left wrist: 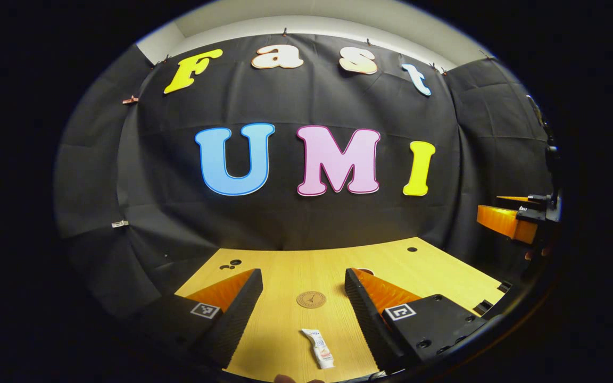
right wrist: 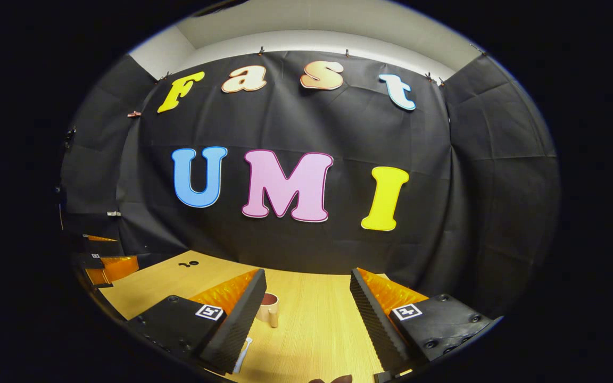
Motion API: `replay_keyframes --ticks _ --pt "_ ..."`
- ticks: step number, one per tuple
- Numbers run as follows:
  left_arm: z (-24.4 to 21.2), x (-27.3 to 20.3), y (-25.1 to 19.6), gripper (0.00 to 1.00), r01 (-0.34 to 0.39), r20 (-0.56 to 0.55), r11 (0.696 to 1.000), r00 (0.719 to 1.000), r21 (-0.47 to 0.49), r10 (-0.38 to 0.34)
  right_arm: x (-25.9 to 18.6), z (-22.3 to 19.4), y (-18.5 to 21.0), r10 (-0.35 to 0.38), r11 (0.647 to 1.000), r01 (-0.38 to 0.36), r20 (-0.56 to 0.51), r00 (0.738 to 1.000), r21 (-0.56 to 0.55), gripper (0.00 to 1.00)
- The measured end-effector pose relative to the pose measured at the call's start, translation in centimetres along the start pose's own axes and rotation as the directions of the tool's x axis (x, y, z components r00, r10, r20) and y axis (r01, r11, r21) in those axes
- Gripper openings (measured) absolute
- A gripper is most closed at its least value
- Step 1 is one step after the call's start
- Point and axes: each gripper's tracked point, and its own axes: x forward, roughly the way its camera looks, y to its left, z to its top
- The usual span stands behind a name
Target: Put the toothbrush and toothpaste on the desktop into the cup, then pick up the cup and place it on the coaster on the desktop.
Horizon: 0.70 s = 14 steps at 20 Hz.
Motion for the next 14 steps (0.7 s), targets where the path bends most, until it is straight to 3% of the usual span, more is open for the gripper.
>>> replay_keyframes --ticks 8,14 --pt "-6.0 3.2 -2.2 0.96 0.011 -0.168 1.000 0.986 -0.004 -0.011 0.6 -2.8 -1.4 0.011 1.000 -0.011 -0.060 0.998 -0.006 0.98" --pt "-15.2 6.3 -3.1 0.96 -0.015 -0.405 0.999 0.914 -0.043 -0.004 1.3 -6.2 -3.1 0.023 1.000 -0.023 -0.135 0.991 -0.001 0.98"
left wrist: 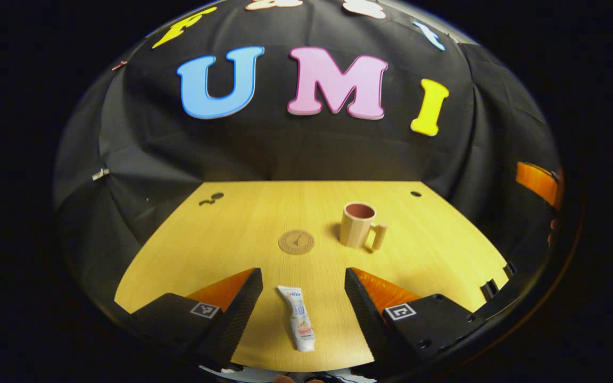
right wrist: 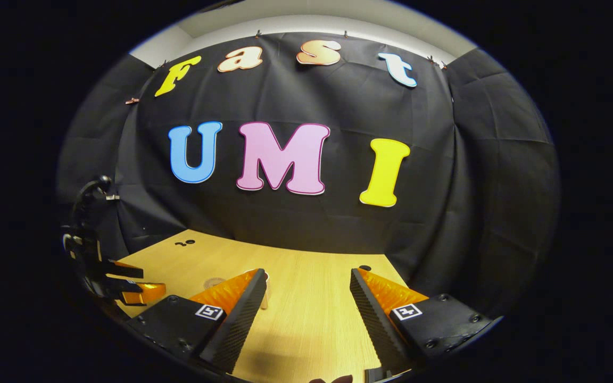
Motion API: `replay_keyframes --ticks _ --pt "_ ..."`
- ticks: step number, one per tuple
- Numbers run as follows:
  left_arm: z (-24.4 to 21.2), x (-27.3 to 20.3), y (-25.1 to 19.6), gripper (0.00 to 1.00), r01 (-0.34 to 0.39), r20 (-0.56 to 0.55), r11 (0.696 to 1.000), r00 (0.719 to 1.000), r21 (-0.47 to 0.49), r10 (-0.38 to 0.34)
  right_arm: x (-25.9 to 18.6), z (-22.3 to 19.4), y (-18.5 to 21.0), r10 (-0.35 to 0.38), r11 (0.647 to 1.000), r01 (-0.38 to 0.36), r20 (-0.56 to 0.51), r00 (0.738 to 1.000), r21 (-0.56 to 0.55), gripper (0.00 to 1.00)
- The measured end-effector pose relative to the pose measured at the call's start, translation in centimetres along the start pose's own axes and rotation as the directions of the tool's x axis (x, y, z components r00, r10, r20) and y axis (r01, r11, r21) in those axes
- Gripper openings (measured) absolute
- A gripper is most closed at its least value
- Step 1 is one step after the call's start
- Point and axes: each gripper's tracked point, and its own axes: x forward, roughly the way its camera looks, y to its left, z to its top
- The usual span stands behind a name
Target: Put the toothbrush and toothpaste on the desktop into the cup, then pick up the cup and place it on the coaster on the desktop.
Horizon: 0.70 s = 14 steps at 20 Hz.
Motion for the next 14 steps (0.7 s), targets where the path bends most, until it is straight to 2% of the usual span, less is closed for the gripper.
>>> replay_keyframes --ticks 1,2,3,4,5,10,14 --pt "-1.1 1.1 0.1 0.92 -0.014 -0.038 1.000 0.999 0.006 0.015 0.2 -0.6 -0.3 0.002 1.000 -0.002 -0.013 1.000 -0.002 0.98" --pt "-2.5 2.1 0.1 0.97 -0.022 -0.073 1.000 0.997 0.016 0.023 0.4 -1.2 -0.8 0.004 1.000 -0.004 -0.026 1.000 -0.002 0.98" --pt "-3.6 3.0 0.0 0.97 -0.026 -0.105 0.999 0.994 0.029 0.029 0.5 -1.8 -1.1 0.006 1.000 -0.006 -0.040 0.999 0.000 0.98" --pt "-4.7 4.0 0.1 0.92 -0.030 -0.131 0.998 0.991 0.047 0.036 0.7 -2.3 -1.5 0.008 1.000 -0.008 -0.054 0.998 0.003 0.98" --pt "-5.7 4.8 0.4 0.97 -0.043 -0.160 0.997 0.986 0.066 0.053 1.0 -3.0 -1.9 0.010 1.000 -0.009 -0.069 0.998 0.005 0.98" --pt "-9.8 8.1 1.5 0.95 -0.114 -0.289 0.988 0.947 0.103 0.140 2.1 -5.0 -3.3 0.044 0.998 -0.047 -0.109 0.993 -0.028 0.98" --pt "-11.7 9.6 2.4 0.95 -0.149 -0.346 0.981 0.920 0.128 0.185 3.7 -6.0 -4.1 0.072 0.997 -0.076 -0.137 0.988 -0.025 0.98"
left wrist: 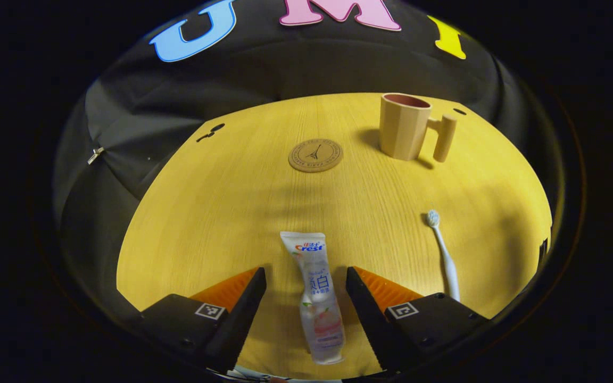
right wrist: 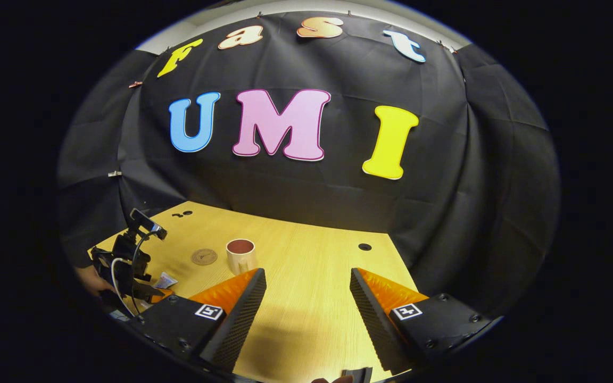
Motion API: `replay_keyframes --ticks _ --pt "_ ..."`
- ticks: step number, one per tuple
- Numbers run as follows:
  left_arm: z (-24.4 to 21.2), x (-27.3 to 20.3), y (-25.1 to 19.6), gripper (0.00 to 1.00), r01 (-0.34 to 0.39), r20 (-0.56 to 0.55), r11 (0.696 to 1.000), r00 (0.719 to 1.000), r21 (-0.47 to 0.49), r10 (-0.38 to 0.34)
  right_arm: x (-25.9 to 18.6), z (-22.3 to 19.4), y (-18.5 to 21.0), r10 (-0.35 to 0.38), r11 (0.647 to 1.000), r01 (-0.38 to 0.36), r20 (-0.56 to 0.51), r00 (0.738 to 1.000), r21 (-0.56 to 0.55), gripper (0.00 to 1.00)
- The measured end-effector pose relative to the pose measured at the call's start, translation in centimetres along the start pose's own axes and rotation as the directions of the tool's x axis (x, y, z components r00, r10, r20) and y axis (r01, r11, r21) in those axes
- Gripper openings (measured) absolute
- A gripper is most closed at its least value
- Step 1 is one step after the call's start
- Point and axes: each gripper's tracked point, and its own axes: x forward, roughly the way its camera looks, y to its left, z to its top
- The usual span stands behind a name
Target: Put the toothbrush and toothpaste on the desktop into the cup, then pick up the cup and place it on the coaster on the desktop.
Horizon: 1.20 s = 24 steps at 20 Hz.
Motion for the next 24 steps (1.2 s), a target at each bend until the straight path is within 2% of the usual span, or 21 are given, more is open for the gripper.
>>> replay_keyframes --ticks 7,11,12,13,14,16,20,24 --pt "0.7 0.5 -0.4 0.88 -0.015 -0.022 0.999 1.000 -0.031 0.015 2.4 -1.0 -0.5 0.053 0.999 -0.053 -0.020 0.998 0.011 0.98" --pt "0.5 0.5 -0.9 0.68 -0.007 -0.039 0.999 0.999 -0.044 0.005 2.7 -1.8 -0.4 0.064 0.998 -0.063 -0.039 0.997 0.029 0.98" --pt "0.3 0.6 -1.2 0.58 0.005 -0.045 0.999 0.999 -0.047 -0.007 2.7 -2.0 -0.5 0.062 0.998 -0.061 -0.047 0.997 0.030 0.98" --pt "0.4 0.5 -1.5 0.54 0.021 -0.046 0.999 0.999 -0.049 -0.023 2.7 -2.2 -0.5 0.053 0.998 -0.052 -0.051 0.997 0.028 0.98" --pt "0.4 0.5 -1.6 0.43 0.025 -0.050 0.998 0.998 -0.050 -0.028 2.6 -2.4 -0.5 0.052 0.998 -0.050 -0.054 0.997 0.029 0.98" --pt "0.5 0.6 -1.7 0.37 0.031 -0.054 0.998 0.998 -0.048 -0.033 2.3 -2.7 0.0 0.050 0.998 -0.047 -0.070 0.996 0.044 0.98" --pt "0.6 0.6 -1.7 0.34 0.093 -0.062 0.995 0.993 -0.048 -0.096 1.7 -3.4 1.4 0.040 0.996 -0.031 -0.108 0.993 0.081 0.98" --pt "0.9 -0.7 -1.6 0.29 0.204 -0.021 0.974 0.978 -0.095 -0.207 1.0 -4.2 4.7 0.061 0.994 -0.045 -0.162 0.985 0.097 0.98"
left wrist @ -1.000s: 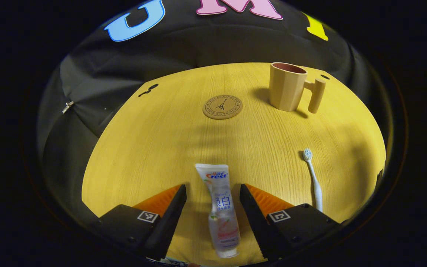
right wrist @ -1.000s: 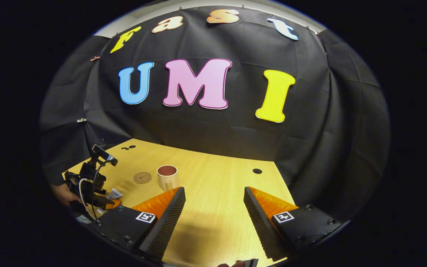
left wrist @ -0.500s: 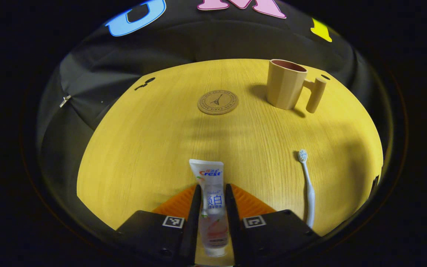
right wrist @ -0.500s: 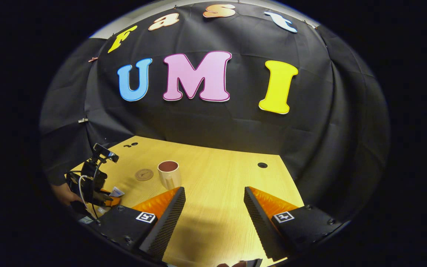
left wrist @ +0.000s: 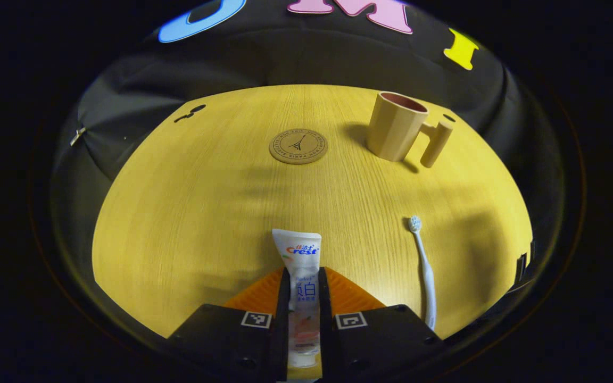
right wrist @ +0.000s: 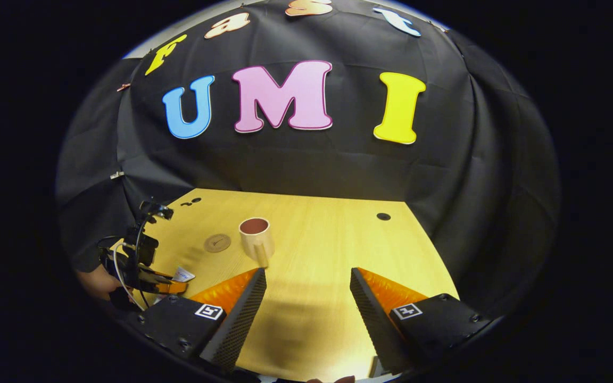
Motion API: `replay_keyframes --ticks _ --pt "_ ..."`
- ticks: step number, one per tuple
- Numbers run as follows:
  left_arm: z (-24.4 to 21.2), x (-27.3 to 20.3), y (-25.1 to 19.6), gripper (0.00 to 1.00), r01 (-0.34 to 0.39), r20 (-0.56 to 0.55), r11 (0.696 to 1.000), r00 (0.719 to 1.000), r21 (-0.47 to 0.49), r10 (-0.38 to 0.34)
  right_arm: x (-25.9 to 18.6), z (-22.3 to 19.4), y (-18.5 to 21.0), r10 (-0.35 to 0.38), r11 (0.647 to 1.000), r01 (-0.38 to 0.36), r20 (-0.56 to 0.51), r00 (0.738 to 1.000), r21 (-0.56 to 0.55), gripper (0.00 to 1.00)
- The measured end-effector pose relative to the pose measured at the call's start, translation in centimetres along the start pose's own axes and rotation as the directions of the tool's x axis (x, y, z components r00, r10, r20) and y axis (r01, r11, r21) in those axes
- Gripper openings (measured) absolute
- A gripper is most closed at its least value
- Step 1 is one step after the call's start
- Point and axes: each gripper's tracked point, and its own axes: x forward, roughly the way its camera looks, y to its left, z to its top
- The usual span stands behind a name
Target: Put the toothbrush and toothpaste on the desktop into the cup, then pick up the cup and place it on the coaster on the desktop.
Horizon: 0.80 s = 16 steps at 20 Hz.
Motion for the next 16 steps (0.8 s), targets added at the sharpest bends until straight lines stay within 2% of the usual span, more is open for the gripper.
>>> replay_keyframes --ticks 6,7,8,10,11,12,14,15,16 --pt "1.7 -5.6 2.4 0.28 0.062 0.126 0.998 0.990 0.003 -0.062 0.9 -2.7 6.9 0.049 0.999 -0.049 -0.105 0.993 0.009 0.98" --pt "1.8 -6.5 2.9 0.24 0.071 0.141 0.997 0.988 0.007 -0.071 1.2 -3.1 8.0 0.054 0.999 -0.054 -0.126 0.991 0.001 0.98" --pt "1.9 -7.3 3.2 0.28 0.083 0.153 0.997 0.985 0.011 -0.083 1.6 -3.7 9.0 0.056 0.998 -0.058 -0.148 0.987 -0.008 0.98" --pt "1.9 -9.2 3.8 0.28 0.111 0.172 0.994 0.979 0.018 -0.112 2.3 -5.4 10.9 0.062 0.998 -0.067 -0.197 0.978 -0.016 0.98" --pt "2.1 -10.0 4.2 0.33 0.121 0.182 0.993 0.976 0.013 -0.121 2.7 -6.1 11.6 0.065 0.997 -0.070 -0.219 0.974 -0.017 0.98" --pt "2.0 -10.9 4.4 0.28 0.135 0.192 0.991 0.972 0.007 -0.134 3.1 -6.8 12.4 0.067 0.997 -0.073 -0.241 0.968 -0.019 0.98" --pt "2.1 -12.3 4.8 0.28 0.158 0.214 0.987 0.965 -0.004 -0.153 3.8 -8.3 13.5 0.057 0.997 -0.070 -0.288 0.956 -0.034 0.98" --pt "2.1 -13.2 5.0 0.33 0.165 0.223 0.986 0.962 -0.008 -0.159 4.4 -9.2 13.9 0.051 0.997 -0.068 -0.312 0.949 -0.044 0.98" --pt "2.1 -13.7 5.3 0.28 0.172 0.227 0.985 0.960 -0.010 -0.165 4.9 -10.1 14.4 0.046 0.996 -0.068 -0.334 0.941 -0.053 0.98"
